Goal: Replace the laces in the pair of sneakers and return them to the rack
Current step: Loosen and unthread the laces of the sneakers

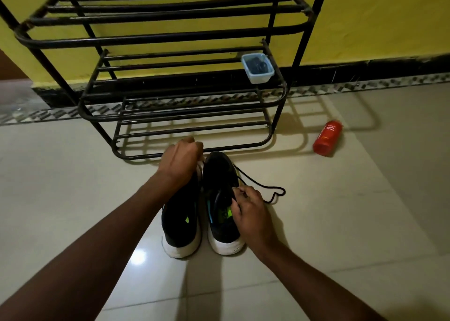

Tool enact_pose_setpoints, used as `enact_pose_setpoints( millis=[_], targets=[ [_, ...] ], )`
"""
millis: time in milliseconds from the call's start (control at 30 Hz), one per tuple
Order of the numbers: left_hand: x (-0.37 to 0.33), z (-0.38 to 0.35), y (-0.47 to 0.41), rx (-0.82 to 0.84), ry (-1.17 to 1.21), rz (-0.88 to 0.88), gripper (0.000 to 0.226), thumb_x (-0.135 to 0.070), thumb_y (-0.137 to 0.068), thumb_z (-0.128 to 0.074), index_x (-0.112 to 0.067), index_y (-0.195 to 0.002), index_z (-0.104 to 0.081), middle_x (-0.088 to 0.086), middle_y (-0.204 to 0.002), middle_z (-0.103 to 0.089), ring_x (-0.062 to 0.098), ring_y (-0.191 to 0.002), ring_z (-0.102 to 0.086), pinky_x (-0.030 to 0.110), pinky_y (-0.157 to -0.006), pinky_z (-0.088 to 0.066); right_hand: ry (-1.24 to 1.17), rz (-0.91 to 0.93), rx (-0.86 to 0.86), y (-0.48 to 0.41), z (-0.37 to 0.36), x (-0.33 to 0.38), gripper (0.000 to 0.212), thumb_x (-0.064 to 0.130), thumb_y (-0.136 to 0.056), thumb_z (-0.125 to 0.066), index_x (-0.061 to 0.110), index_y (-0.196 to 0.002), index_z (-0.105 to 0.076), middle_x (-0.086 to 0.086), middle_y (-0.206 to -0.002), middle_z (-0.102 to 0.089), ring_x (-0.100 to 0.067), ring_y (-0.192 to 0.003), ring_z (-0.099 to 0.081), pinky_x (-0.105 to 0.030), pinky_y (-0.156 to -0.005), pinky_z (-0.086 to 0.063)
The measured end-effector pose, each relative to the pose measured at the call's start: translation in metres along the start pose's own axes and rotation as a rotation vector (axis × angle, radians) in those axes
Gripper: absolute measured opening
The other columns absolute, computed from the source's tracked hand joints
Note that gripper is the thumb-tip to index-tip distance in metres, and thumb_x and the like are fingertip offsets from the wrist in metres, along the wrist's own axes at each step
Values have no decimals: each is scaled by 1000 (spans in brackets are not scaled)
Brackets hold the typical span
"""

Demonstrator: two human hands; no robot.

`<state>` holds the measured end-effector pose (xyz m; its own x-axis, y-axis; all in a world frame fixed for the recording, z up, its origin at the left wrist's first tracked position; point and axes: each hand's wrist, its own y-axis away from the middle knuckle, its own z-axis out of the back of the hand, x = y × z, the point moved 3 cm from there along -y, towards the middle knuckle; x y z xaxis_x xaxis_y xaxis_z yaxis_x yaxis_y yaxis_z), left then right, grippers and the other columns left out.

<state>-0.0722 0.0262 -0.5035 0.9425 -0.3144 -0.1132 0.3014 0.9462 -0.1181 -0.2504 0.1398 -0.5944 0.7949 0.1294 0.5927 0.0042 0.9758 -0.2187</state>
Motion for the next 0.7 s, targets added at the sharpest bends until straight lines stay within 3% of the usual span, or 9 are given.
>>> enact_pose_setpoints(
  millis=[67,133,200,233,333,400,467,600,700],
  targets=[
    [-4,12,0,-121,232,67,7,-9,-97,-57,-14,-92,-60,7,-94,-61,28,-82,-62,37,-67,-45,22,4,-5,1,0,1,45,29,-93,-43,5,-119,-70,-11,-114,-66,-29,-101,-65,-37,-85,-58],
    [-9,26,1,-158,842,197,17,-13,-106,-44,-15,-92,-51,8,-90,-65,27,-83,-67,34,-70,-54,26,0,9,2,0,2,46,29,-93,-41,5,-119,-70,-12,-116,-65,-30,-103,-65,-38,-86,-58],
    [-19,38,3,-112,1384,235,21,-22,-110,-35,-12,-93,-43,6,-77,-60,25,-66,-63,30,-59,-53,33,0,18,2,0,1,47,29,-94,-39,5,-122,-68,-12,-118,-64,-29,-106,-63,-37,-88,-56],
    [-21,44,4,-131,1425,185,23,-24,-111,-34,-12,-93,-42,4,-72,-55,21,-59,-55,27,-51,-45,38,2,22,2,0,1,48,29,-94,-38,5,-123,-68,-11,-119,-63,-28,-107,-62,-36,-89,-55],
    [-26,58,4,-174,637,-69,17,-23,-107,-34,-13,-98,-45,3,-77,-55,14,-59,-44,23,-47,-29,46,0,19,2,-1,3,49,30,-93,-37,5,-124,-67,-11,-121,-62,-27,-108,-60,-36,-89,-55],
    [-22,51,7,-28,33,-115,16,-19,-104,-37,-15,-115,-48,8,-97,-62,16,-71,-46,25,-45,-24,44,7,5,2,-1,4,46,28,-94,-41,4,-121,-68,-12,-119,-64,-29,-107,-62,-38,-88,-57],
    [-7,35,9,158,-220,-60,28,-21,-104,-46,-16,-131,-44,12,-106,-63,17,-78,-42,27,-48,-31,35,5,-4,2,-3,2,37,21,-94,-51,4,-122,-68,-12,-120,-64,-30,-108,-62,-39,-89,-57],
    [14,29,4,256,-12,-40,18,-31,-104,-50,-15,-105,-60,8,-90,-63,16,-75,-51,29,-62,-38,37,4,-24,3,-4,0,36,18,-91,-56,5,-121,-68,-10,-120,-64,-30,-107,-62,-37,-88,-56],
    [5,49,1,22,382,-60,29,-33,-105,-46,-17,-84,-58,5,-88,-54,17,-89,-43,31,-69,-33,33,21,-38,3,-4,1,36,17,-90,-56,4,-120,-68,-12,-118,-64,-31,-105,-62,-36,-89,-55]
  ],
)
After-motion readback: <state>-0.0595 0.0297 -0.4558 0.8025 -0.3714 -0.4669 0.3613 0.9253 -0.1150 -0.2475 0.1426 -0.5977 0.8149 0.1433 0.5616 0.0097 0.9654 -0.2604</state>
